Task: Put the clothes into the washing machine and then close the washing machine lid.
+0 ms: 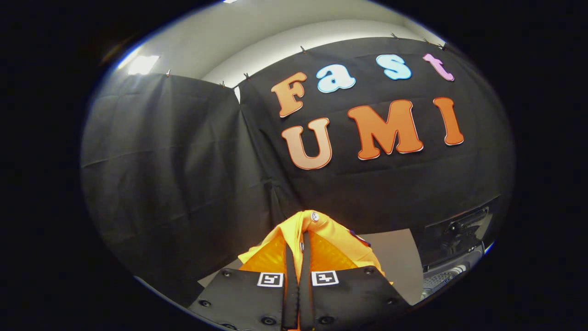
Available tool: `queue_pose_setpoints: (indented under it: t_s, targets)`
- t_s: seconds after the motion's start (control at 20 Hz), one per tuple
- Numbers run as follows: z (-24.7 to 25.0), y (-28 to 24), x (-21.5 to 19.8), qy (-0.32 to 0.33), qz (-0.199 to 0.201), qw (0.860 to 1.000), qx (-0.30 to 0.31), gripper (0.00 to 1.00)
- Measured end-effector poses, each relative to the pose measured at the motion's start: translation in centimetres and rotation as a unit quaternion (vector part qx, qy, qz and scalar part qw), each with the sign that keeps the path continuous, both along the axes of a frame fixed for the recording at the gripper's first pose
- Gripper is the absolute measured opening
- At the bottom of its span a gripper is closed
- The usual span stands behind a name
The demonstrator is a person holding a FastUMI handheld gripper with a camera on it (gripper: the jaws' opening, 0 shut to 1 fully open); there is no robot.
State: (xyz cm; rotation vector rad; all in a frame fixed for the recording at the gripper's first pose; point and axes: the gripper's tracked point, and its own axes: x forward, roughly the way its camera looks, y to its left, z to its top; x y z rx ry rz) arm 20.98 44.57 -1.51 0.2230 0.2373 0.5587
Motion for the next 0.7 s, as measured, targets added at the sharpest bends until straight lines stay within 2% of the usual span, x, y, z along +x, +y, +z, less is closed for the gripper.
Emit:
queue_pose_setpoints:
  t_s: [0.5, 0.7]
  targets:
    - [8.7, -8.6, 1.3, -0.051, -0.053, 0.997, 0.013, 0.09]
    - [11.2, -12.8, 1.9, -0.075, -0.078, 0.994, -0.012, 0.09]
